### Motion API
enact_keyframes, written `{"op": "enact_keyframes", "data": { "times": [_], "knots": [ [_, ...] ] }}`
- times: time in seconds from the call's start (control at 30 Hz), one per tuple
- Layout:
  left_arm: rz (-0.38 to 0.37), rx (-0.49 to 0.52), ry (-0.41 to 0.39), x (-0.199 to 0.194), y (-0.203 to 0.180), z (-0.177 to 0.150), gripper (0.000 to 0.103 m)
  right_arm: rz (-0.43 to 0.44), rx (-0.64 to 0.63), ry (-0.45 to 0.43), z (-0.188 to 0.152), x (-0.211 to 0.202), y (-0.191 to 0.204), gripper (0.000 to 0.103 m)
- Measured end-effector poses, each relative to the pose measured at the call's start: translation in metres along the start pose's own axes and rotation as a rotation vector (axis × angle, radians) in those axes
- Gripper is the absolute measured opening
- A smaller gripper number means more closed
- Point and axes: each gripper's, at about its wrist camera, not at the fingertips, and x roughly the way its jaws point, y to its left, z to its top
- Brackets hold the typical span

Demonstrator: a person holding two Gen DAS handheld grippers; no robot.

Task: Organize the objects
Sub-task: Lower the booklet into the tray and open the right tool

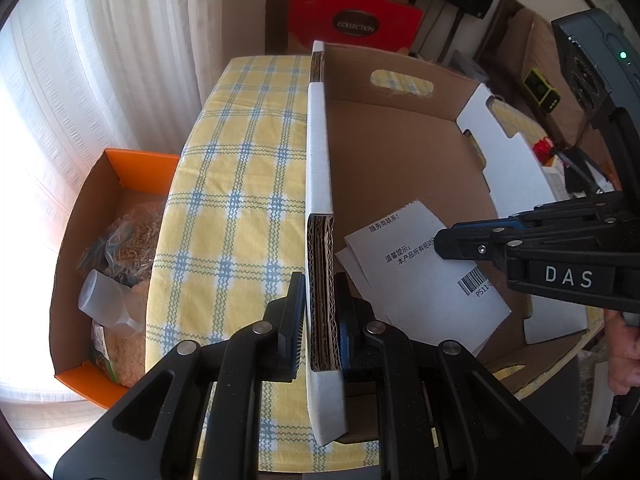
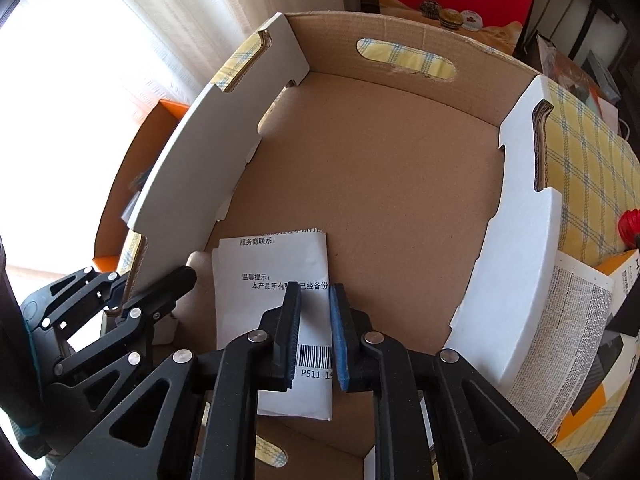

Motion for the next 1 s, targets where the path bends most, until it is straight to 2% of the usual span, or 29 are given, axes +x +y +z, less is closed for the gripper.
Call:
{"op": "enact_keyframes", "data": {
  "times": [0.17,0.27,0.43,0.57,0.63,0.83,1.0],
  "knots": [
    [-0.003,-0.001,0.002,0.0,0.001,0.0,0.013,0.082,0.042,-0.015,0.0,-0.01,-0.006,0.01],
    [-0.003,-0.002,0.002,0.0,0.001,0.0,0.013,0.18,0.051,0.013,-0.003,-0.015,-0.005,0.019],
    [-0.004,-0.003,0.002,0.0,0.001,0.0,0.013,0.248,0.067,0.049,-0.01,-0.013,-0.01,0.02],
    [-0.004,-0.004,0.003,0.0,0.001,0.0,0.013,0.207,0.053,0.023,-0.011,-0.012,-0.011,0.008],
    [-0.005,-0.005,0.004,-0.001,0.0,0.0,0.013,0.205,0.065,-0.001,-0.01,-0.015,-0.012,0.006],
    [-0.003,-0.005,0.004,-0.001,0.0,0.001,0.013,0.172,0.144,-0.098,0.003,-0.032,-0.023,0.004],
    [-0.002,-0.002,0.004,-0.001,0.0,0.001,0.013,0.177,0.289,-0.18,0.022,-0.036,-0.04,0.004]
  ]
}}
